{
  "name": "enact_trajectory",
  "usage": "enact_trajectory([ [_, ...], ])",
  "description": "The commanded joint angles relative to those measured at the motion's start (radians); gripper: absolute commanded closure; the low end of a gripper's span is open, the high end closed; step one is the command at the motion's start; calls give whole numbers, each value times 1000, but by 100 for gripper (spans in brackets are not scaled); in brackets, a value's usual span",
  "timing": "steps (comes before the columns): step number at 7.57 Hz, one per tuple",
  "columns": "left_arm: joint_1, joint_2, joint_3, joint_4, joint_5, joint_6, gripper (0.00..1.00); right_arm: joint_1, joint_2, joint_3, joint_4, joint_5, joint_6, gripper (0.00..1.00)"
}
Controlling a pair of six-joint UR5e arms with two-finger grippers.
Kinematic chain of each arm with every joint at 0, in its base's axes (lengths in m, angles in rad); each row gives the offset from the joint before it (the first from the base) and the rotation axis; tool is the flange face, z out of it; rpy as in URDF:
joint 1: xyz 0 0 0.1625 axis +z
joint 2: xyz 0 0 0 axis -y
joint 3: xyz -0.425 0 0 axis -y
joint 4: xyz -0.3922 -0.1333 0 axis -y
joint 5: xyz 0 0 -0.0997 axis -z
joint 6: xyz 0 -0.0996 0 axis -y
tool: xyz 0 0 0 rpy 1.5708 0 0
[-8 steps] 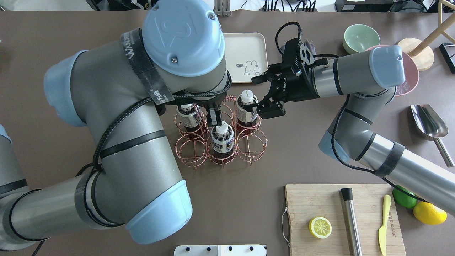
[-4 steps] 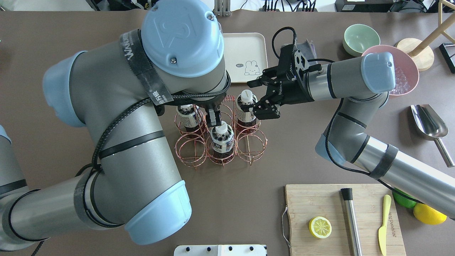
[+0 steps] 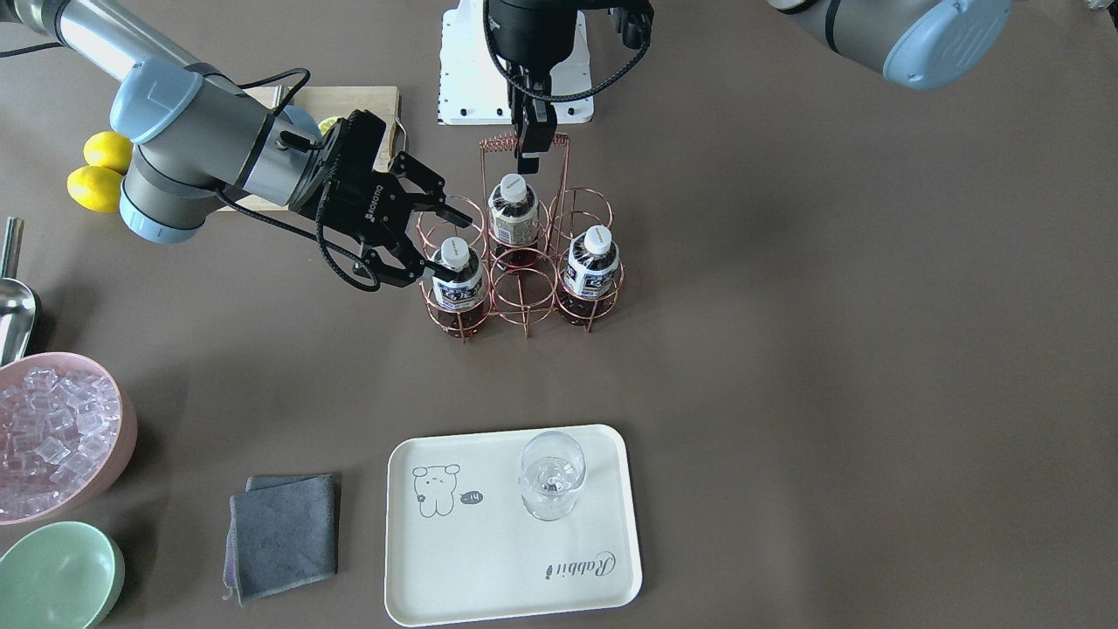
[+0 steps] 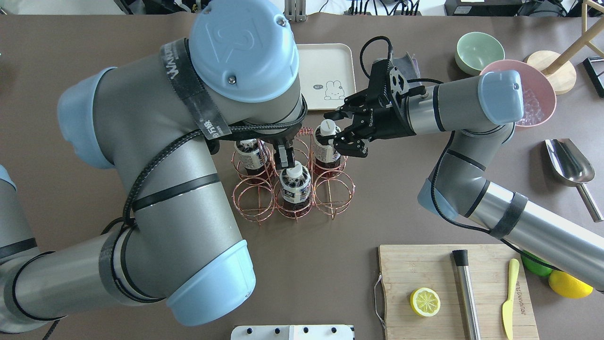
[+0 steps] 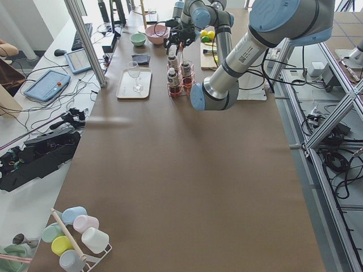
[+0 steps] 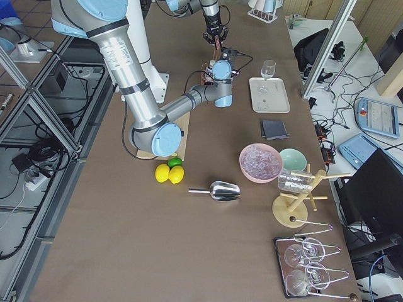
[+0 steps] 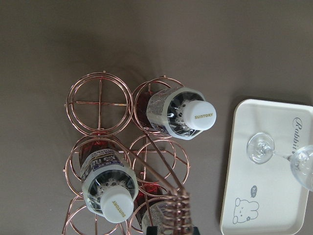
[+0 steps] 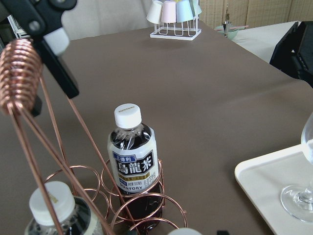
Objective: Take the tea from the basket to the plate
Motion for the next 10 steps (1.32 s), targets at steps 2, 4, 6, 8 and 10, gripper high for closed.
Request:
enact_trajectory([
  [2, 0, 0, 3, 0, -1, -2, 100, 2, -1, 7, -2, 1, 9, 100],
  [4, 0, 1, 3, 2, -1, 0, 100, 19, 0, 21, -3, 4, 9, 100],
  [6, 0, 1, 4, 0, -1, -2, 100, 48, 0, 62, -20, 14, 18, 100],
  [8, 0, 1, 4, 2, -1, 0, 100, 88, 0, 154, -98, 15, 89, 100],
  [10, 0, 1, 4, 2, -1, -2, 100, 166, 46, 197, -173, 66, 119, 100],
])
